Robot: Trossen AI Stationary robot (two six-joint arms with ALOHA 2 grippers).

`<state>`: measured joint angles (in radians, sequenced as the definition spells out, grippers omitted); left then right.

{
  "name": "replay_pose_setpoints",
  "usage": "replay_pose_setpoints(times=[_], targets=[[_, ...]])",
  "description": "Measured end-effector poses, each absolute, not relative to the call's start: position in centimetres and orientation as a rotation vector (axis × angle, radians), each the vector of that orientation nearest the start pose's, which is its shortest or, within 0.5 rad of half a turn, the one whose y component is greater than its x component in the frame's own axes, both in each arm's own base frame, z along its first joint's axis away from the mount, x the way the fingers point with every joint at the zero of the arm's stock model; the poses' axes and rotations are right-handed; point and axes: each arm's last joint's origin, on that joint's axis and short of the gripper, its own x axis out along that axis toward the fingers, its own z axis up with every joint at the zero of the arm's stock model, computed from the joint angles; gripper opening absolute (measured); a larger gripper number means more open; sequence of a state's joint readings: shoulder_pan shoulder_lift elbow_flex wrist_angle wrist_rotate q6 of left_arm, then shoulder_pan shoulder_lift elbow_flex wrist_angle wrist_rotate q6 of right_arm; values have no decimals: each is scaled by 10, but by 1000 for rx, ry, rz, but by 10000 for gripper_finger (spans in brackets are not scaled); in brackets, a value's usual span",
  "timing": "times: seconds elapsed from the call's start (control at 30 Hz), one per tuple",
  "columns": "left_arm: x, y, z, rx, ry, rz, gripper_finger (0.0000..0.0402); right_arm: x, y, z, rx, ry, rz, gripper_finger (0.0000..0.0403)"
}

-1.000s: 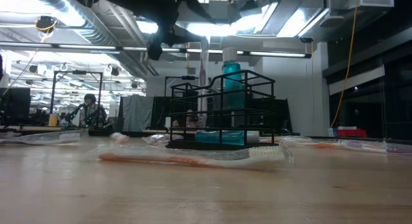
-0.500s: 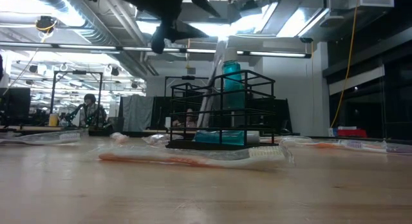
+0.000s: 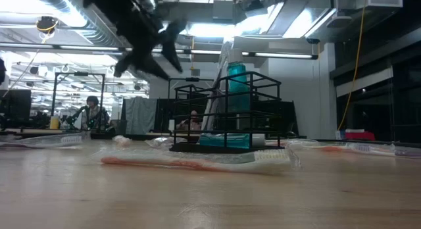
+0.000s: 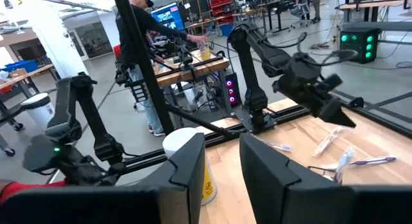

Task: Pick & Place toothbrushing station
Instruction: Put the violet toothbrush into the wire organizer

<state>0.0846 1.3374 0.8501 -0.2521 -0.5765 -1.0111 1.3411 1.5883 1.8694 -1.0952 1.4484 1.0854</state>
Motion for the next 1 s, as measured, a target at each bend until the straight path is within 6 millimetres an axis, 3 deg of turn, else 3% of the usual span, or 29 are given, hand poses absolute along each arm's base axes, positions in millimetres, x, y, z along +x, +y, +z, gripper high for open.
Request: replay_pose_setpoints(times=[0.2,0.57,1.0], targets=[[260,67,212,-799,641,910,174,98,277,441,306,78,-162,100],[275,48,172,-835,899,821,187,98,277,441,297,70,-168,100],[285,35,149,-827,953,830,187,98,277,441,310,78,-161,100]])
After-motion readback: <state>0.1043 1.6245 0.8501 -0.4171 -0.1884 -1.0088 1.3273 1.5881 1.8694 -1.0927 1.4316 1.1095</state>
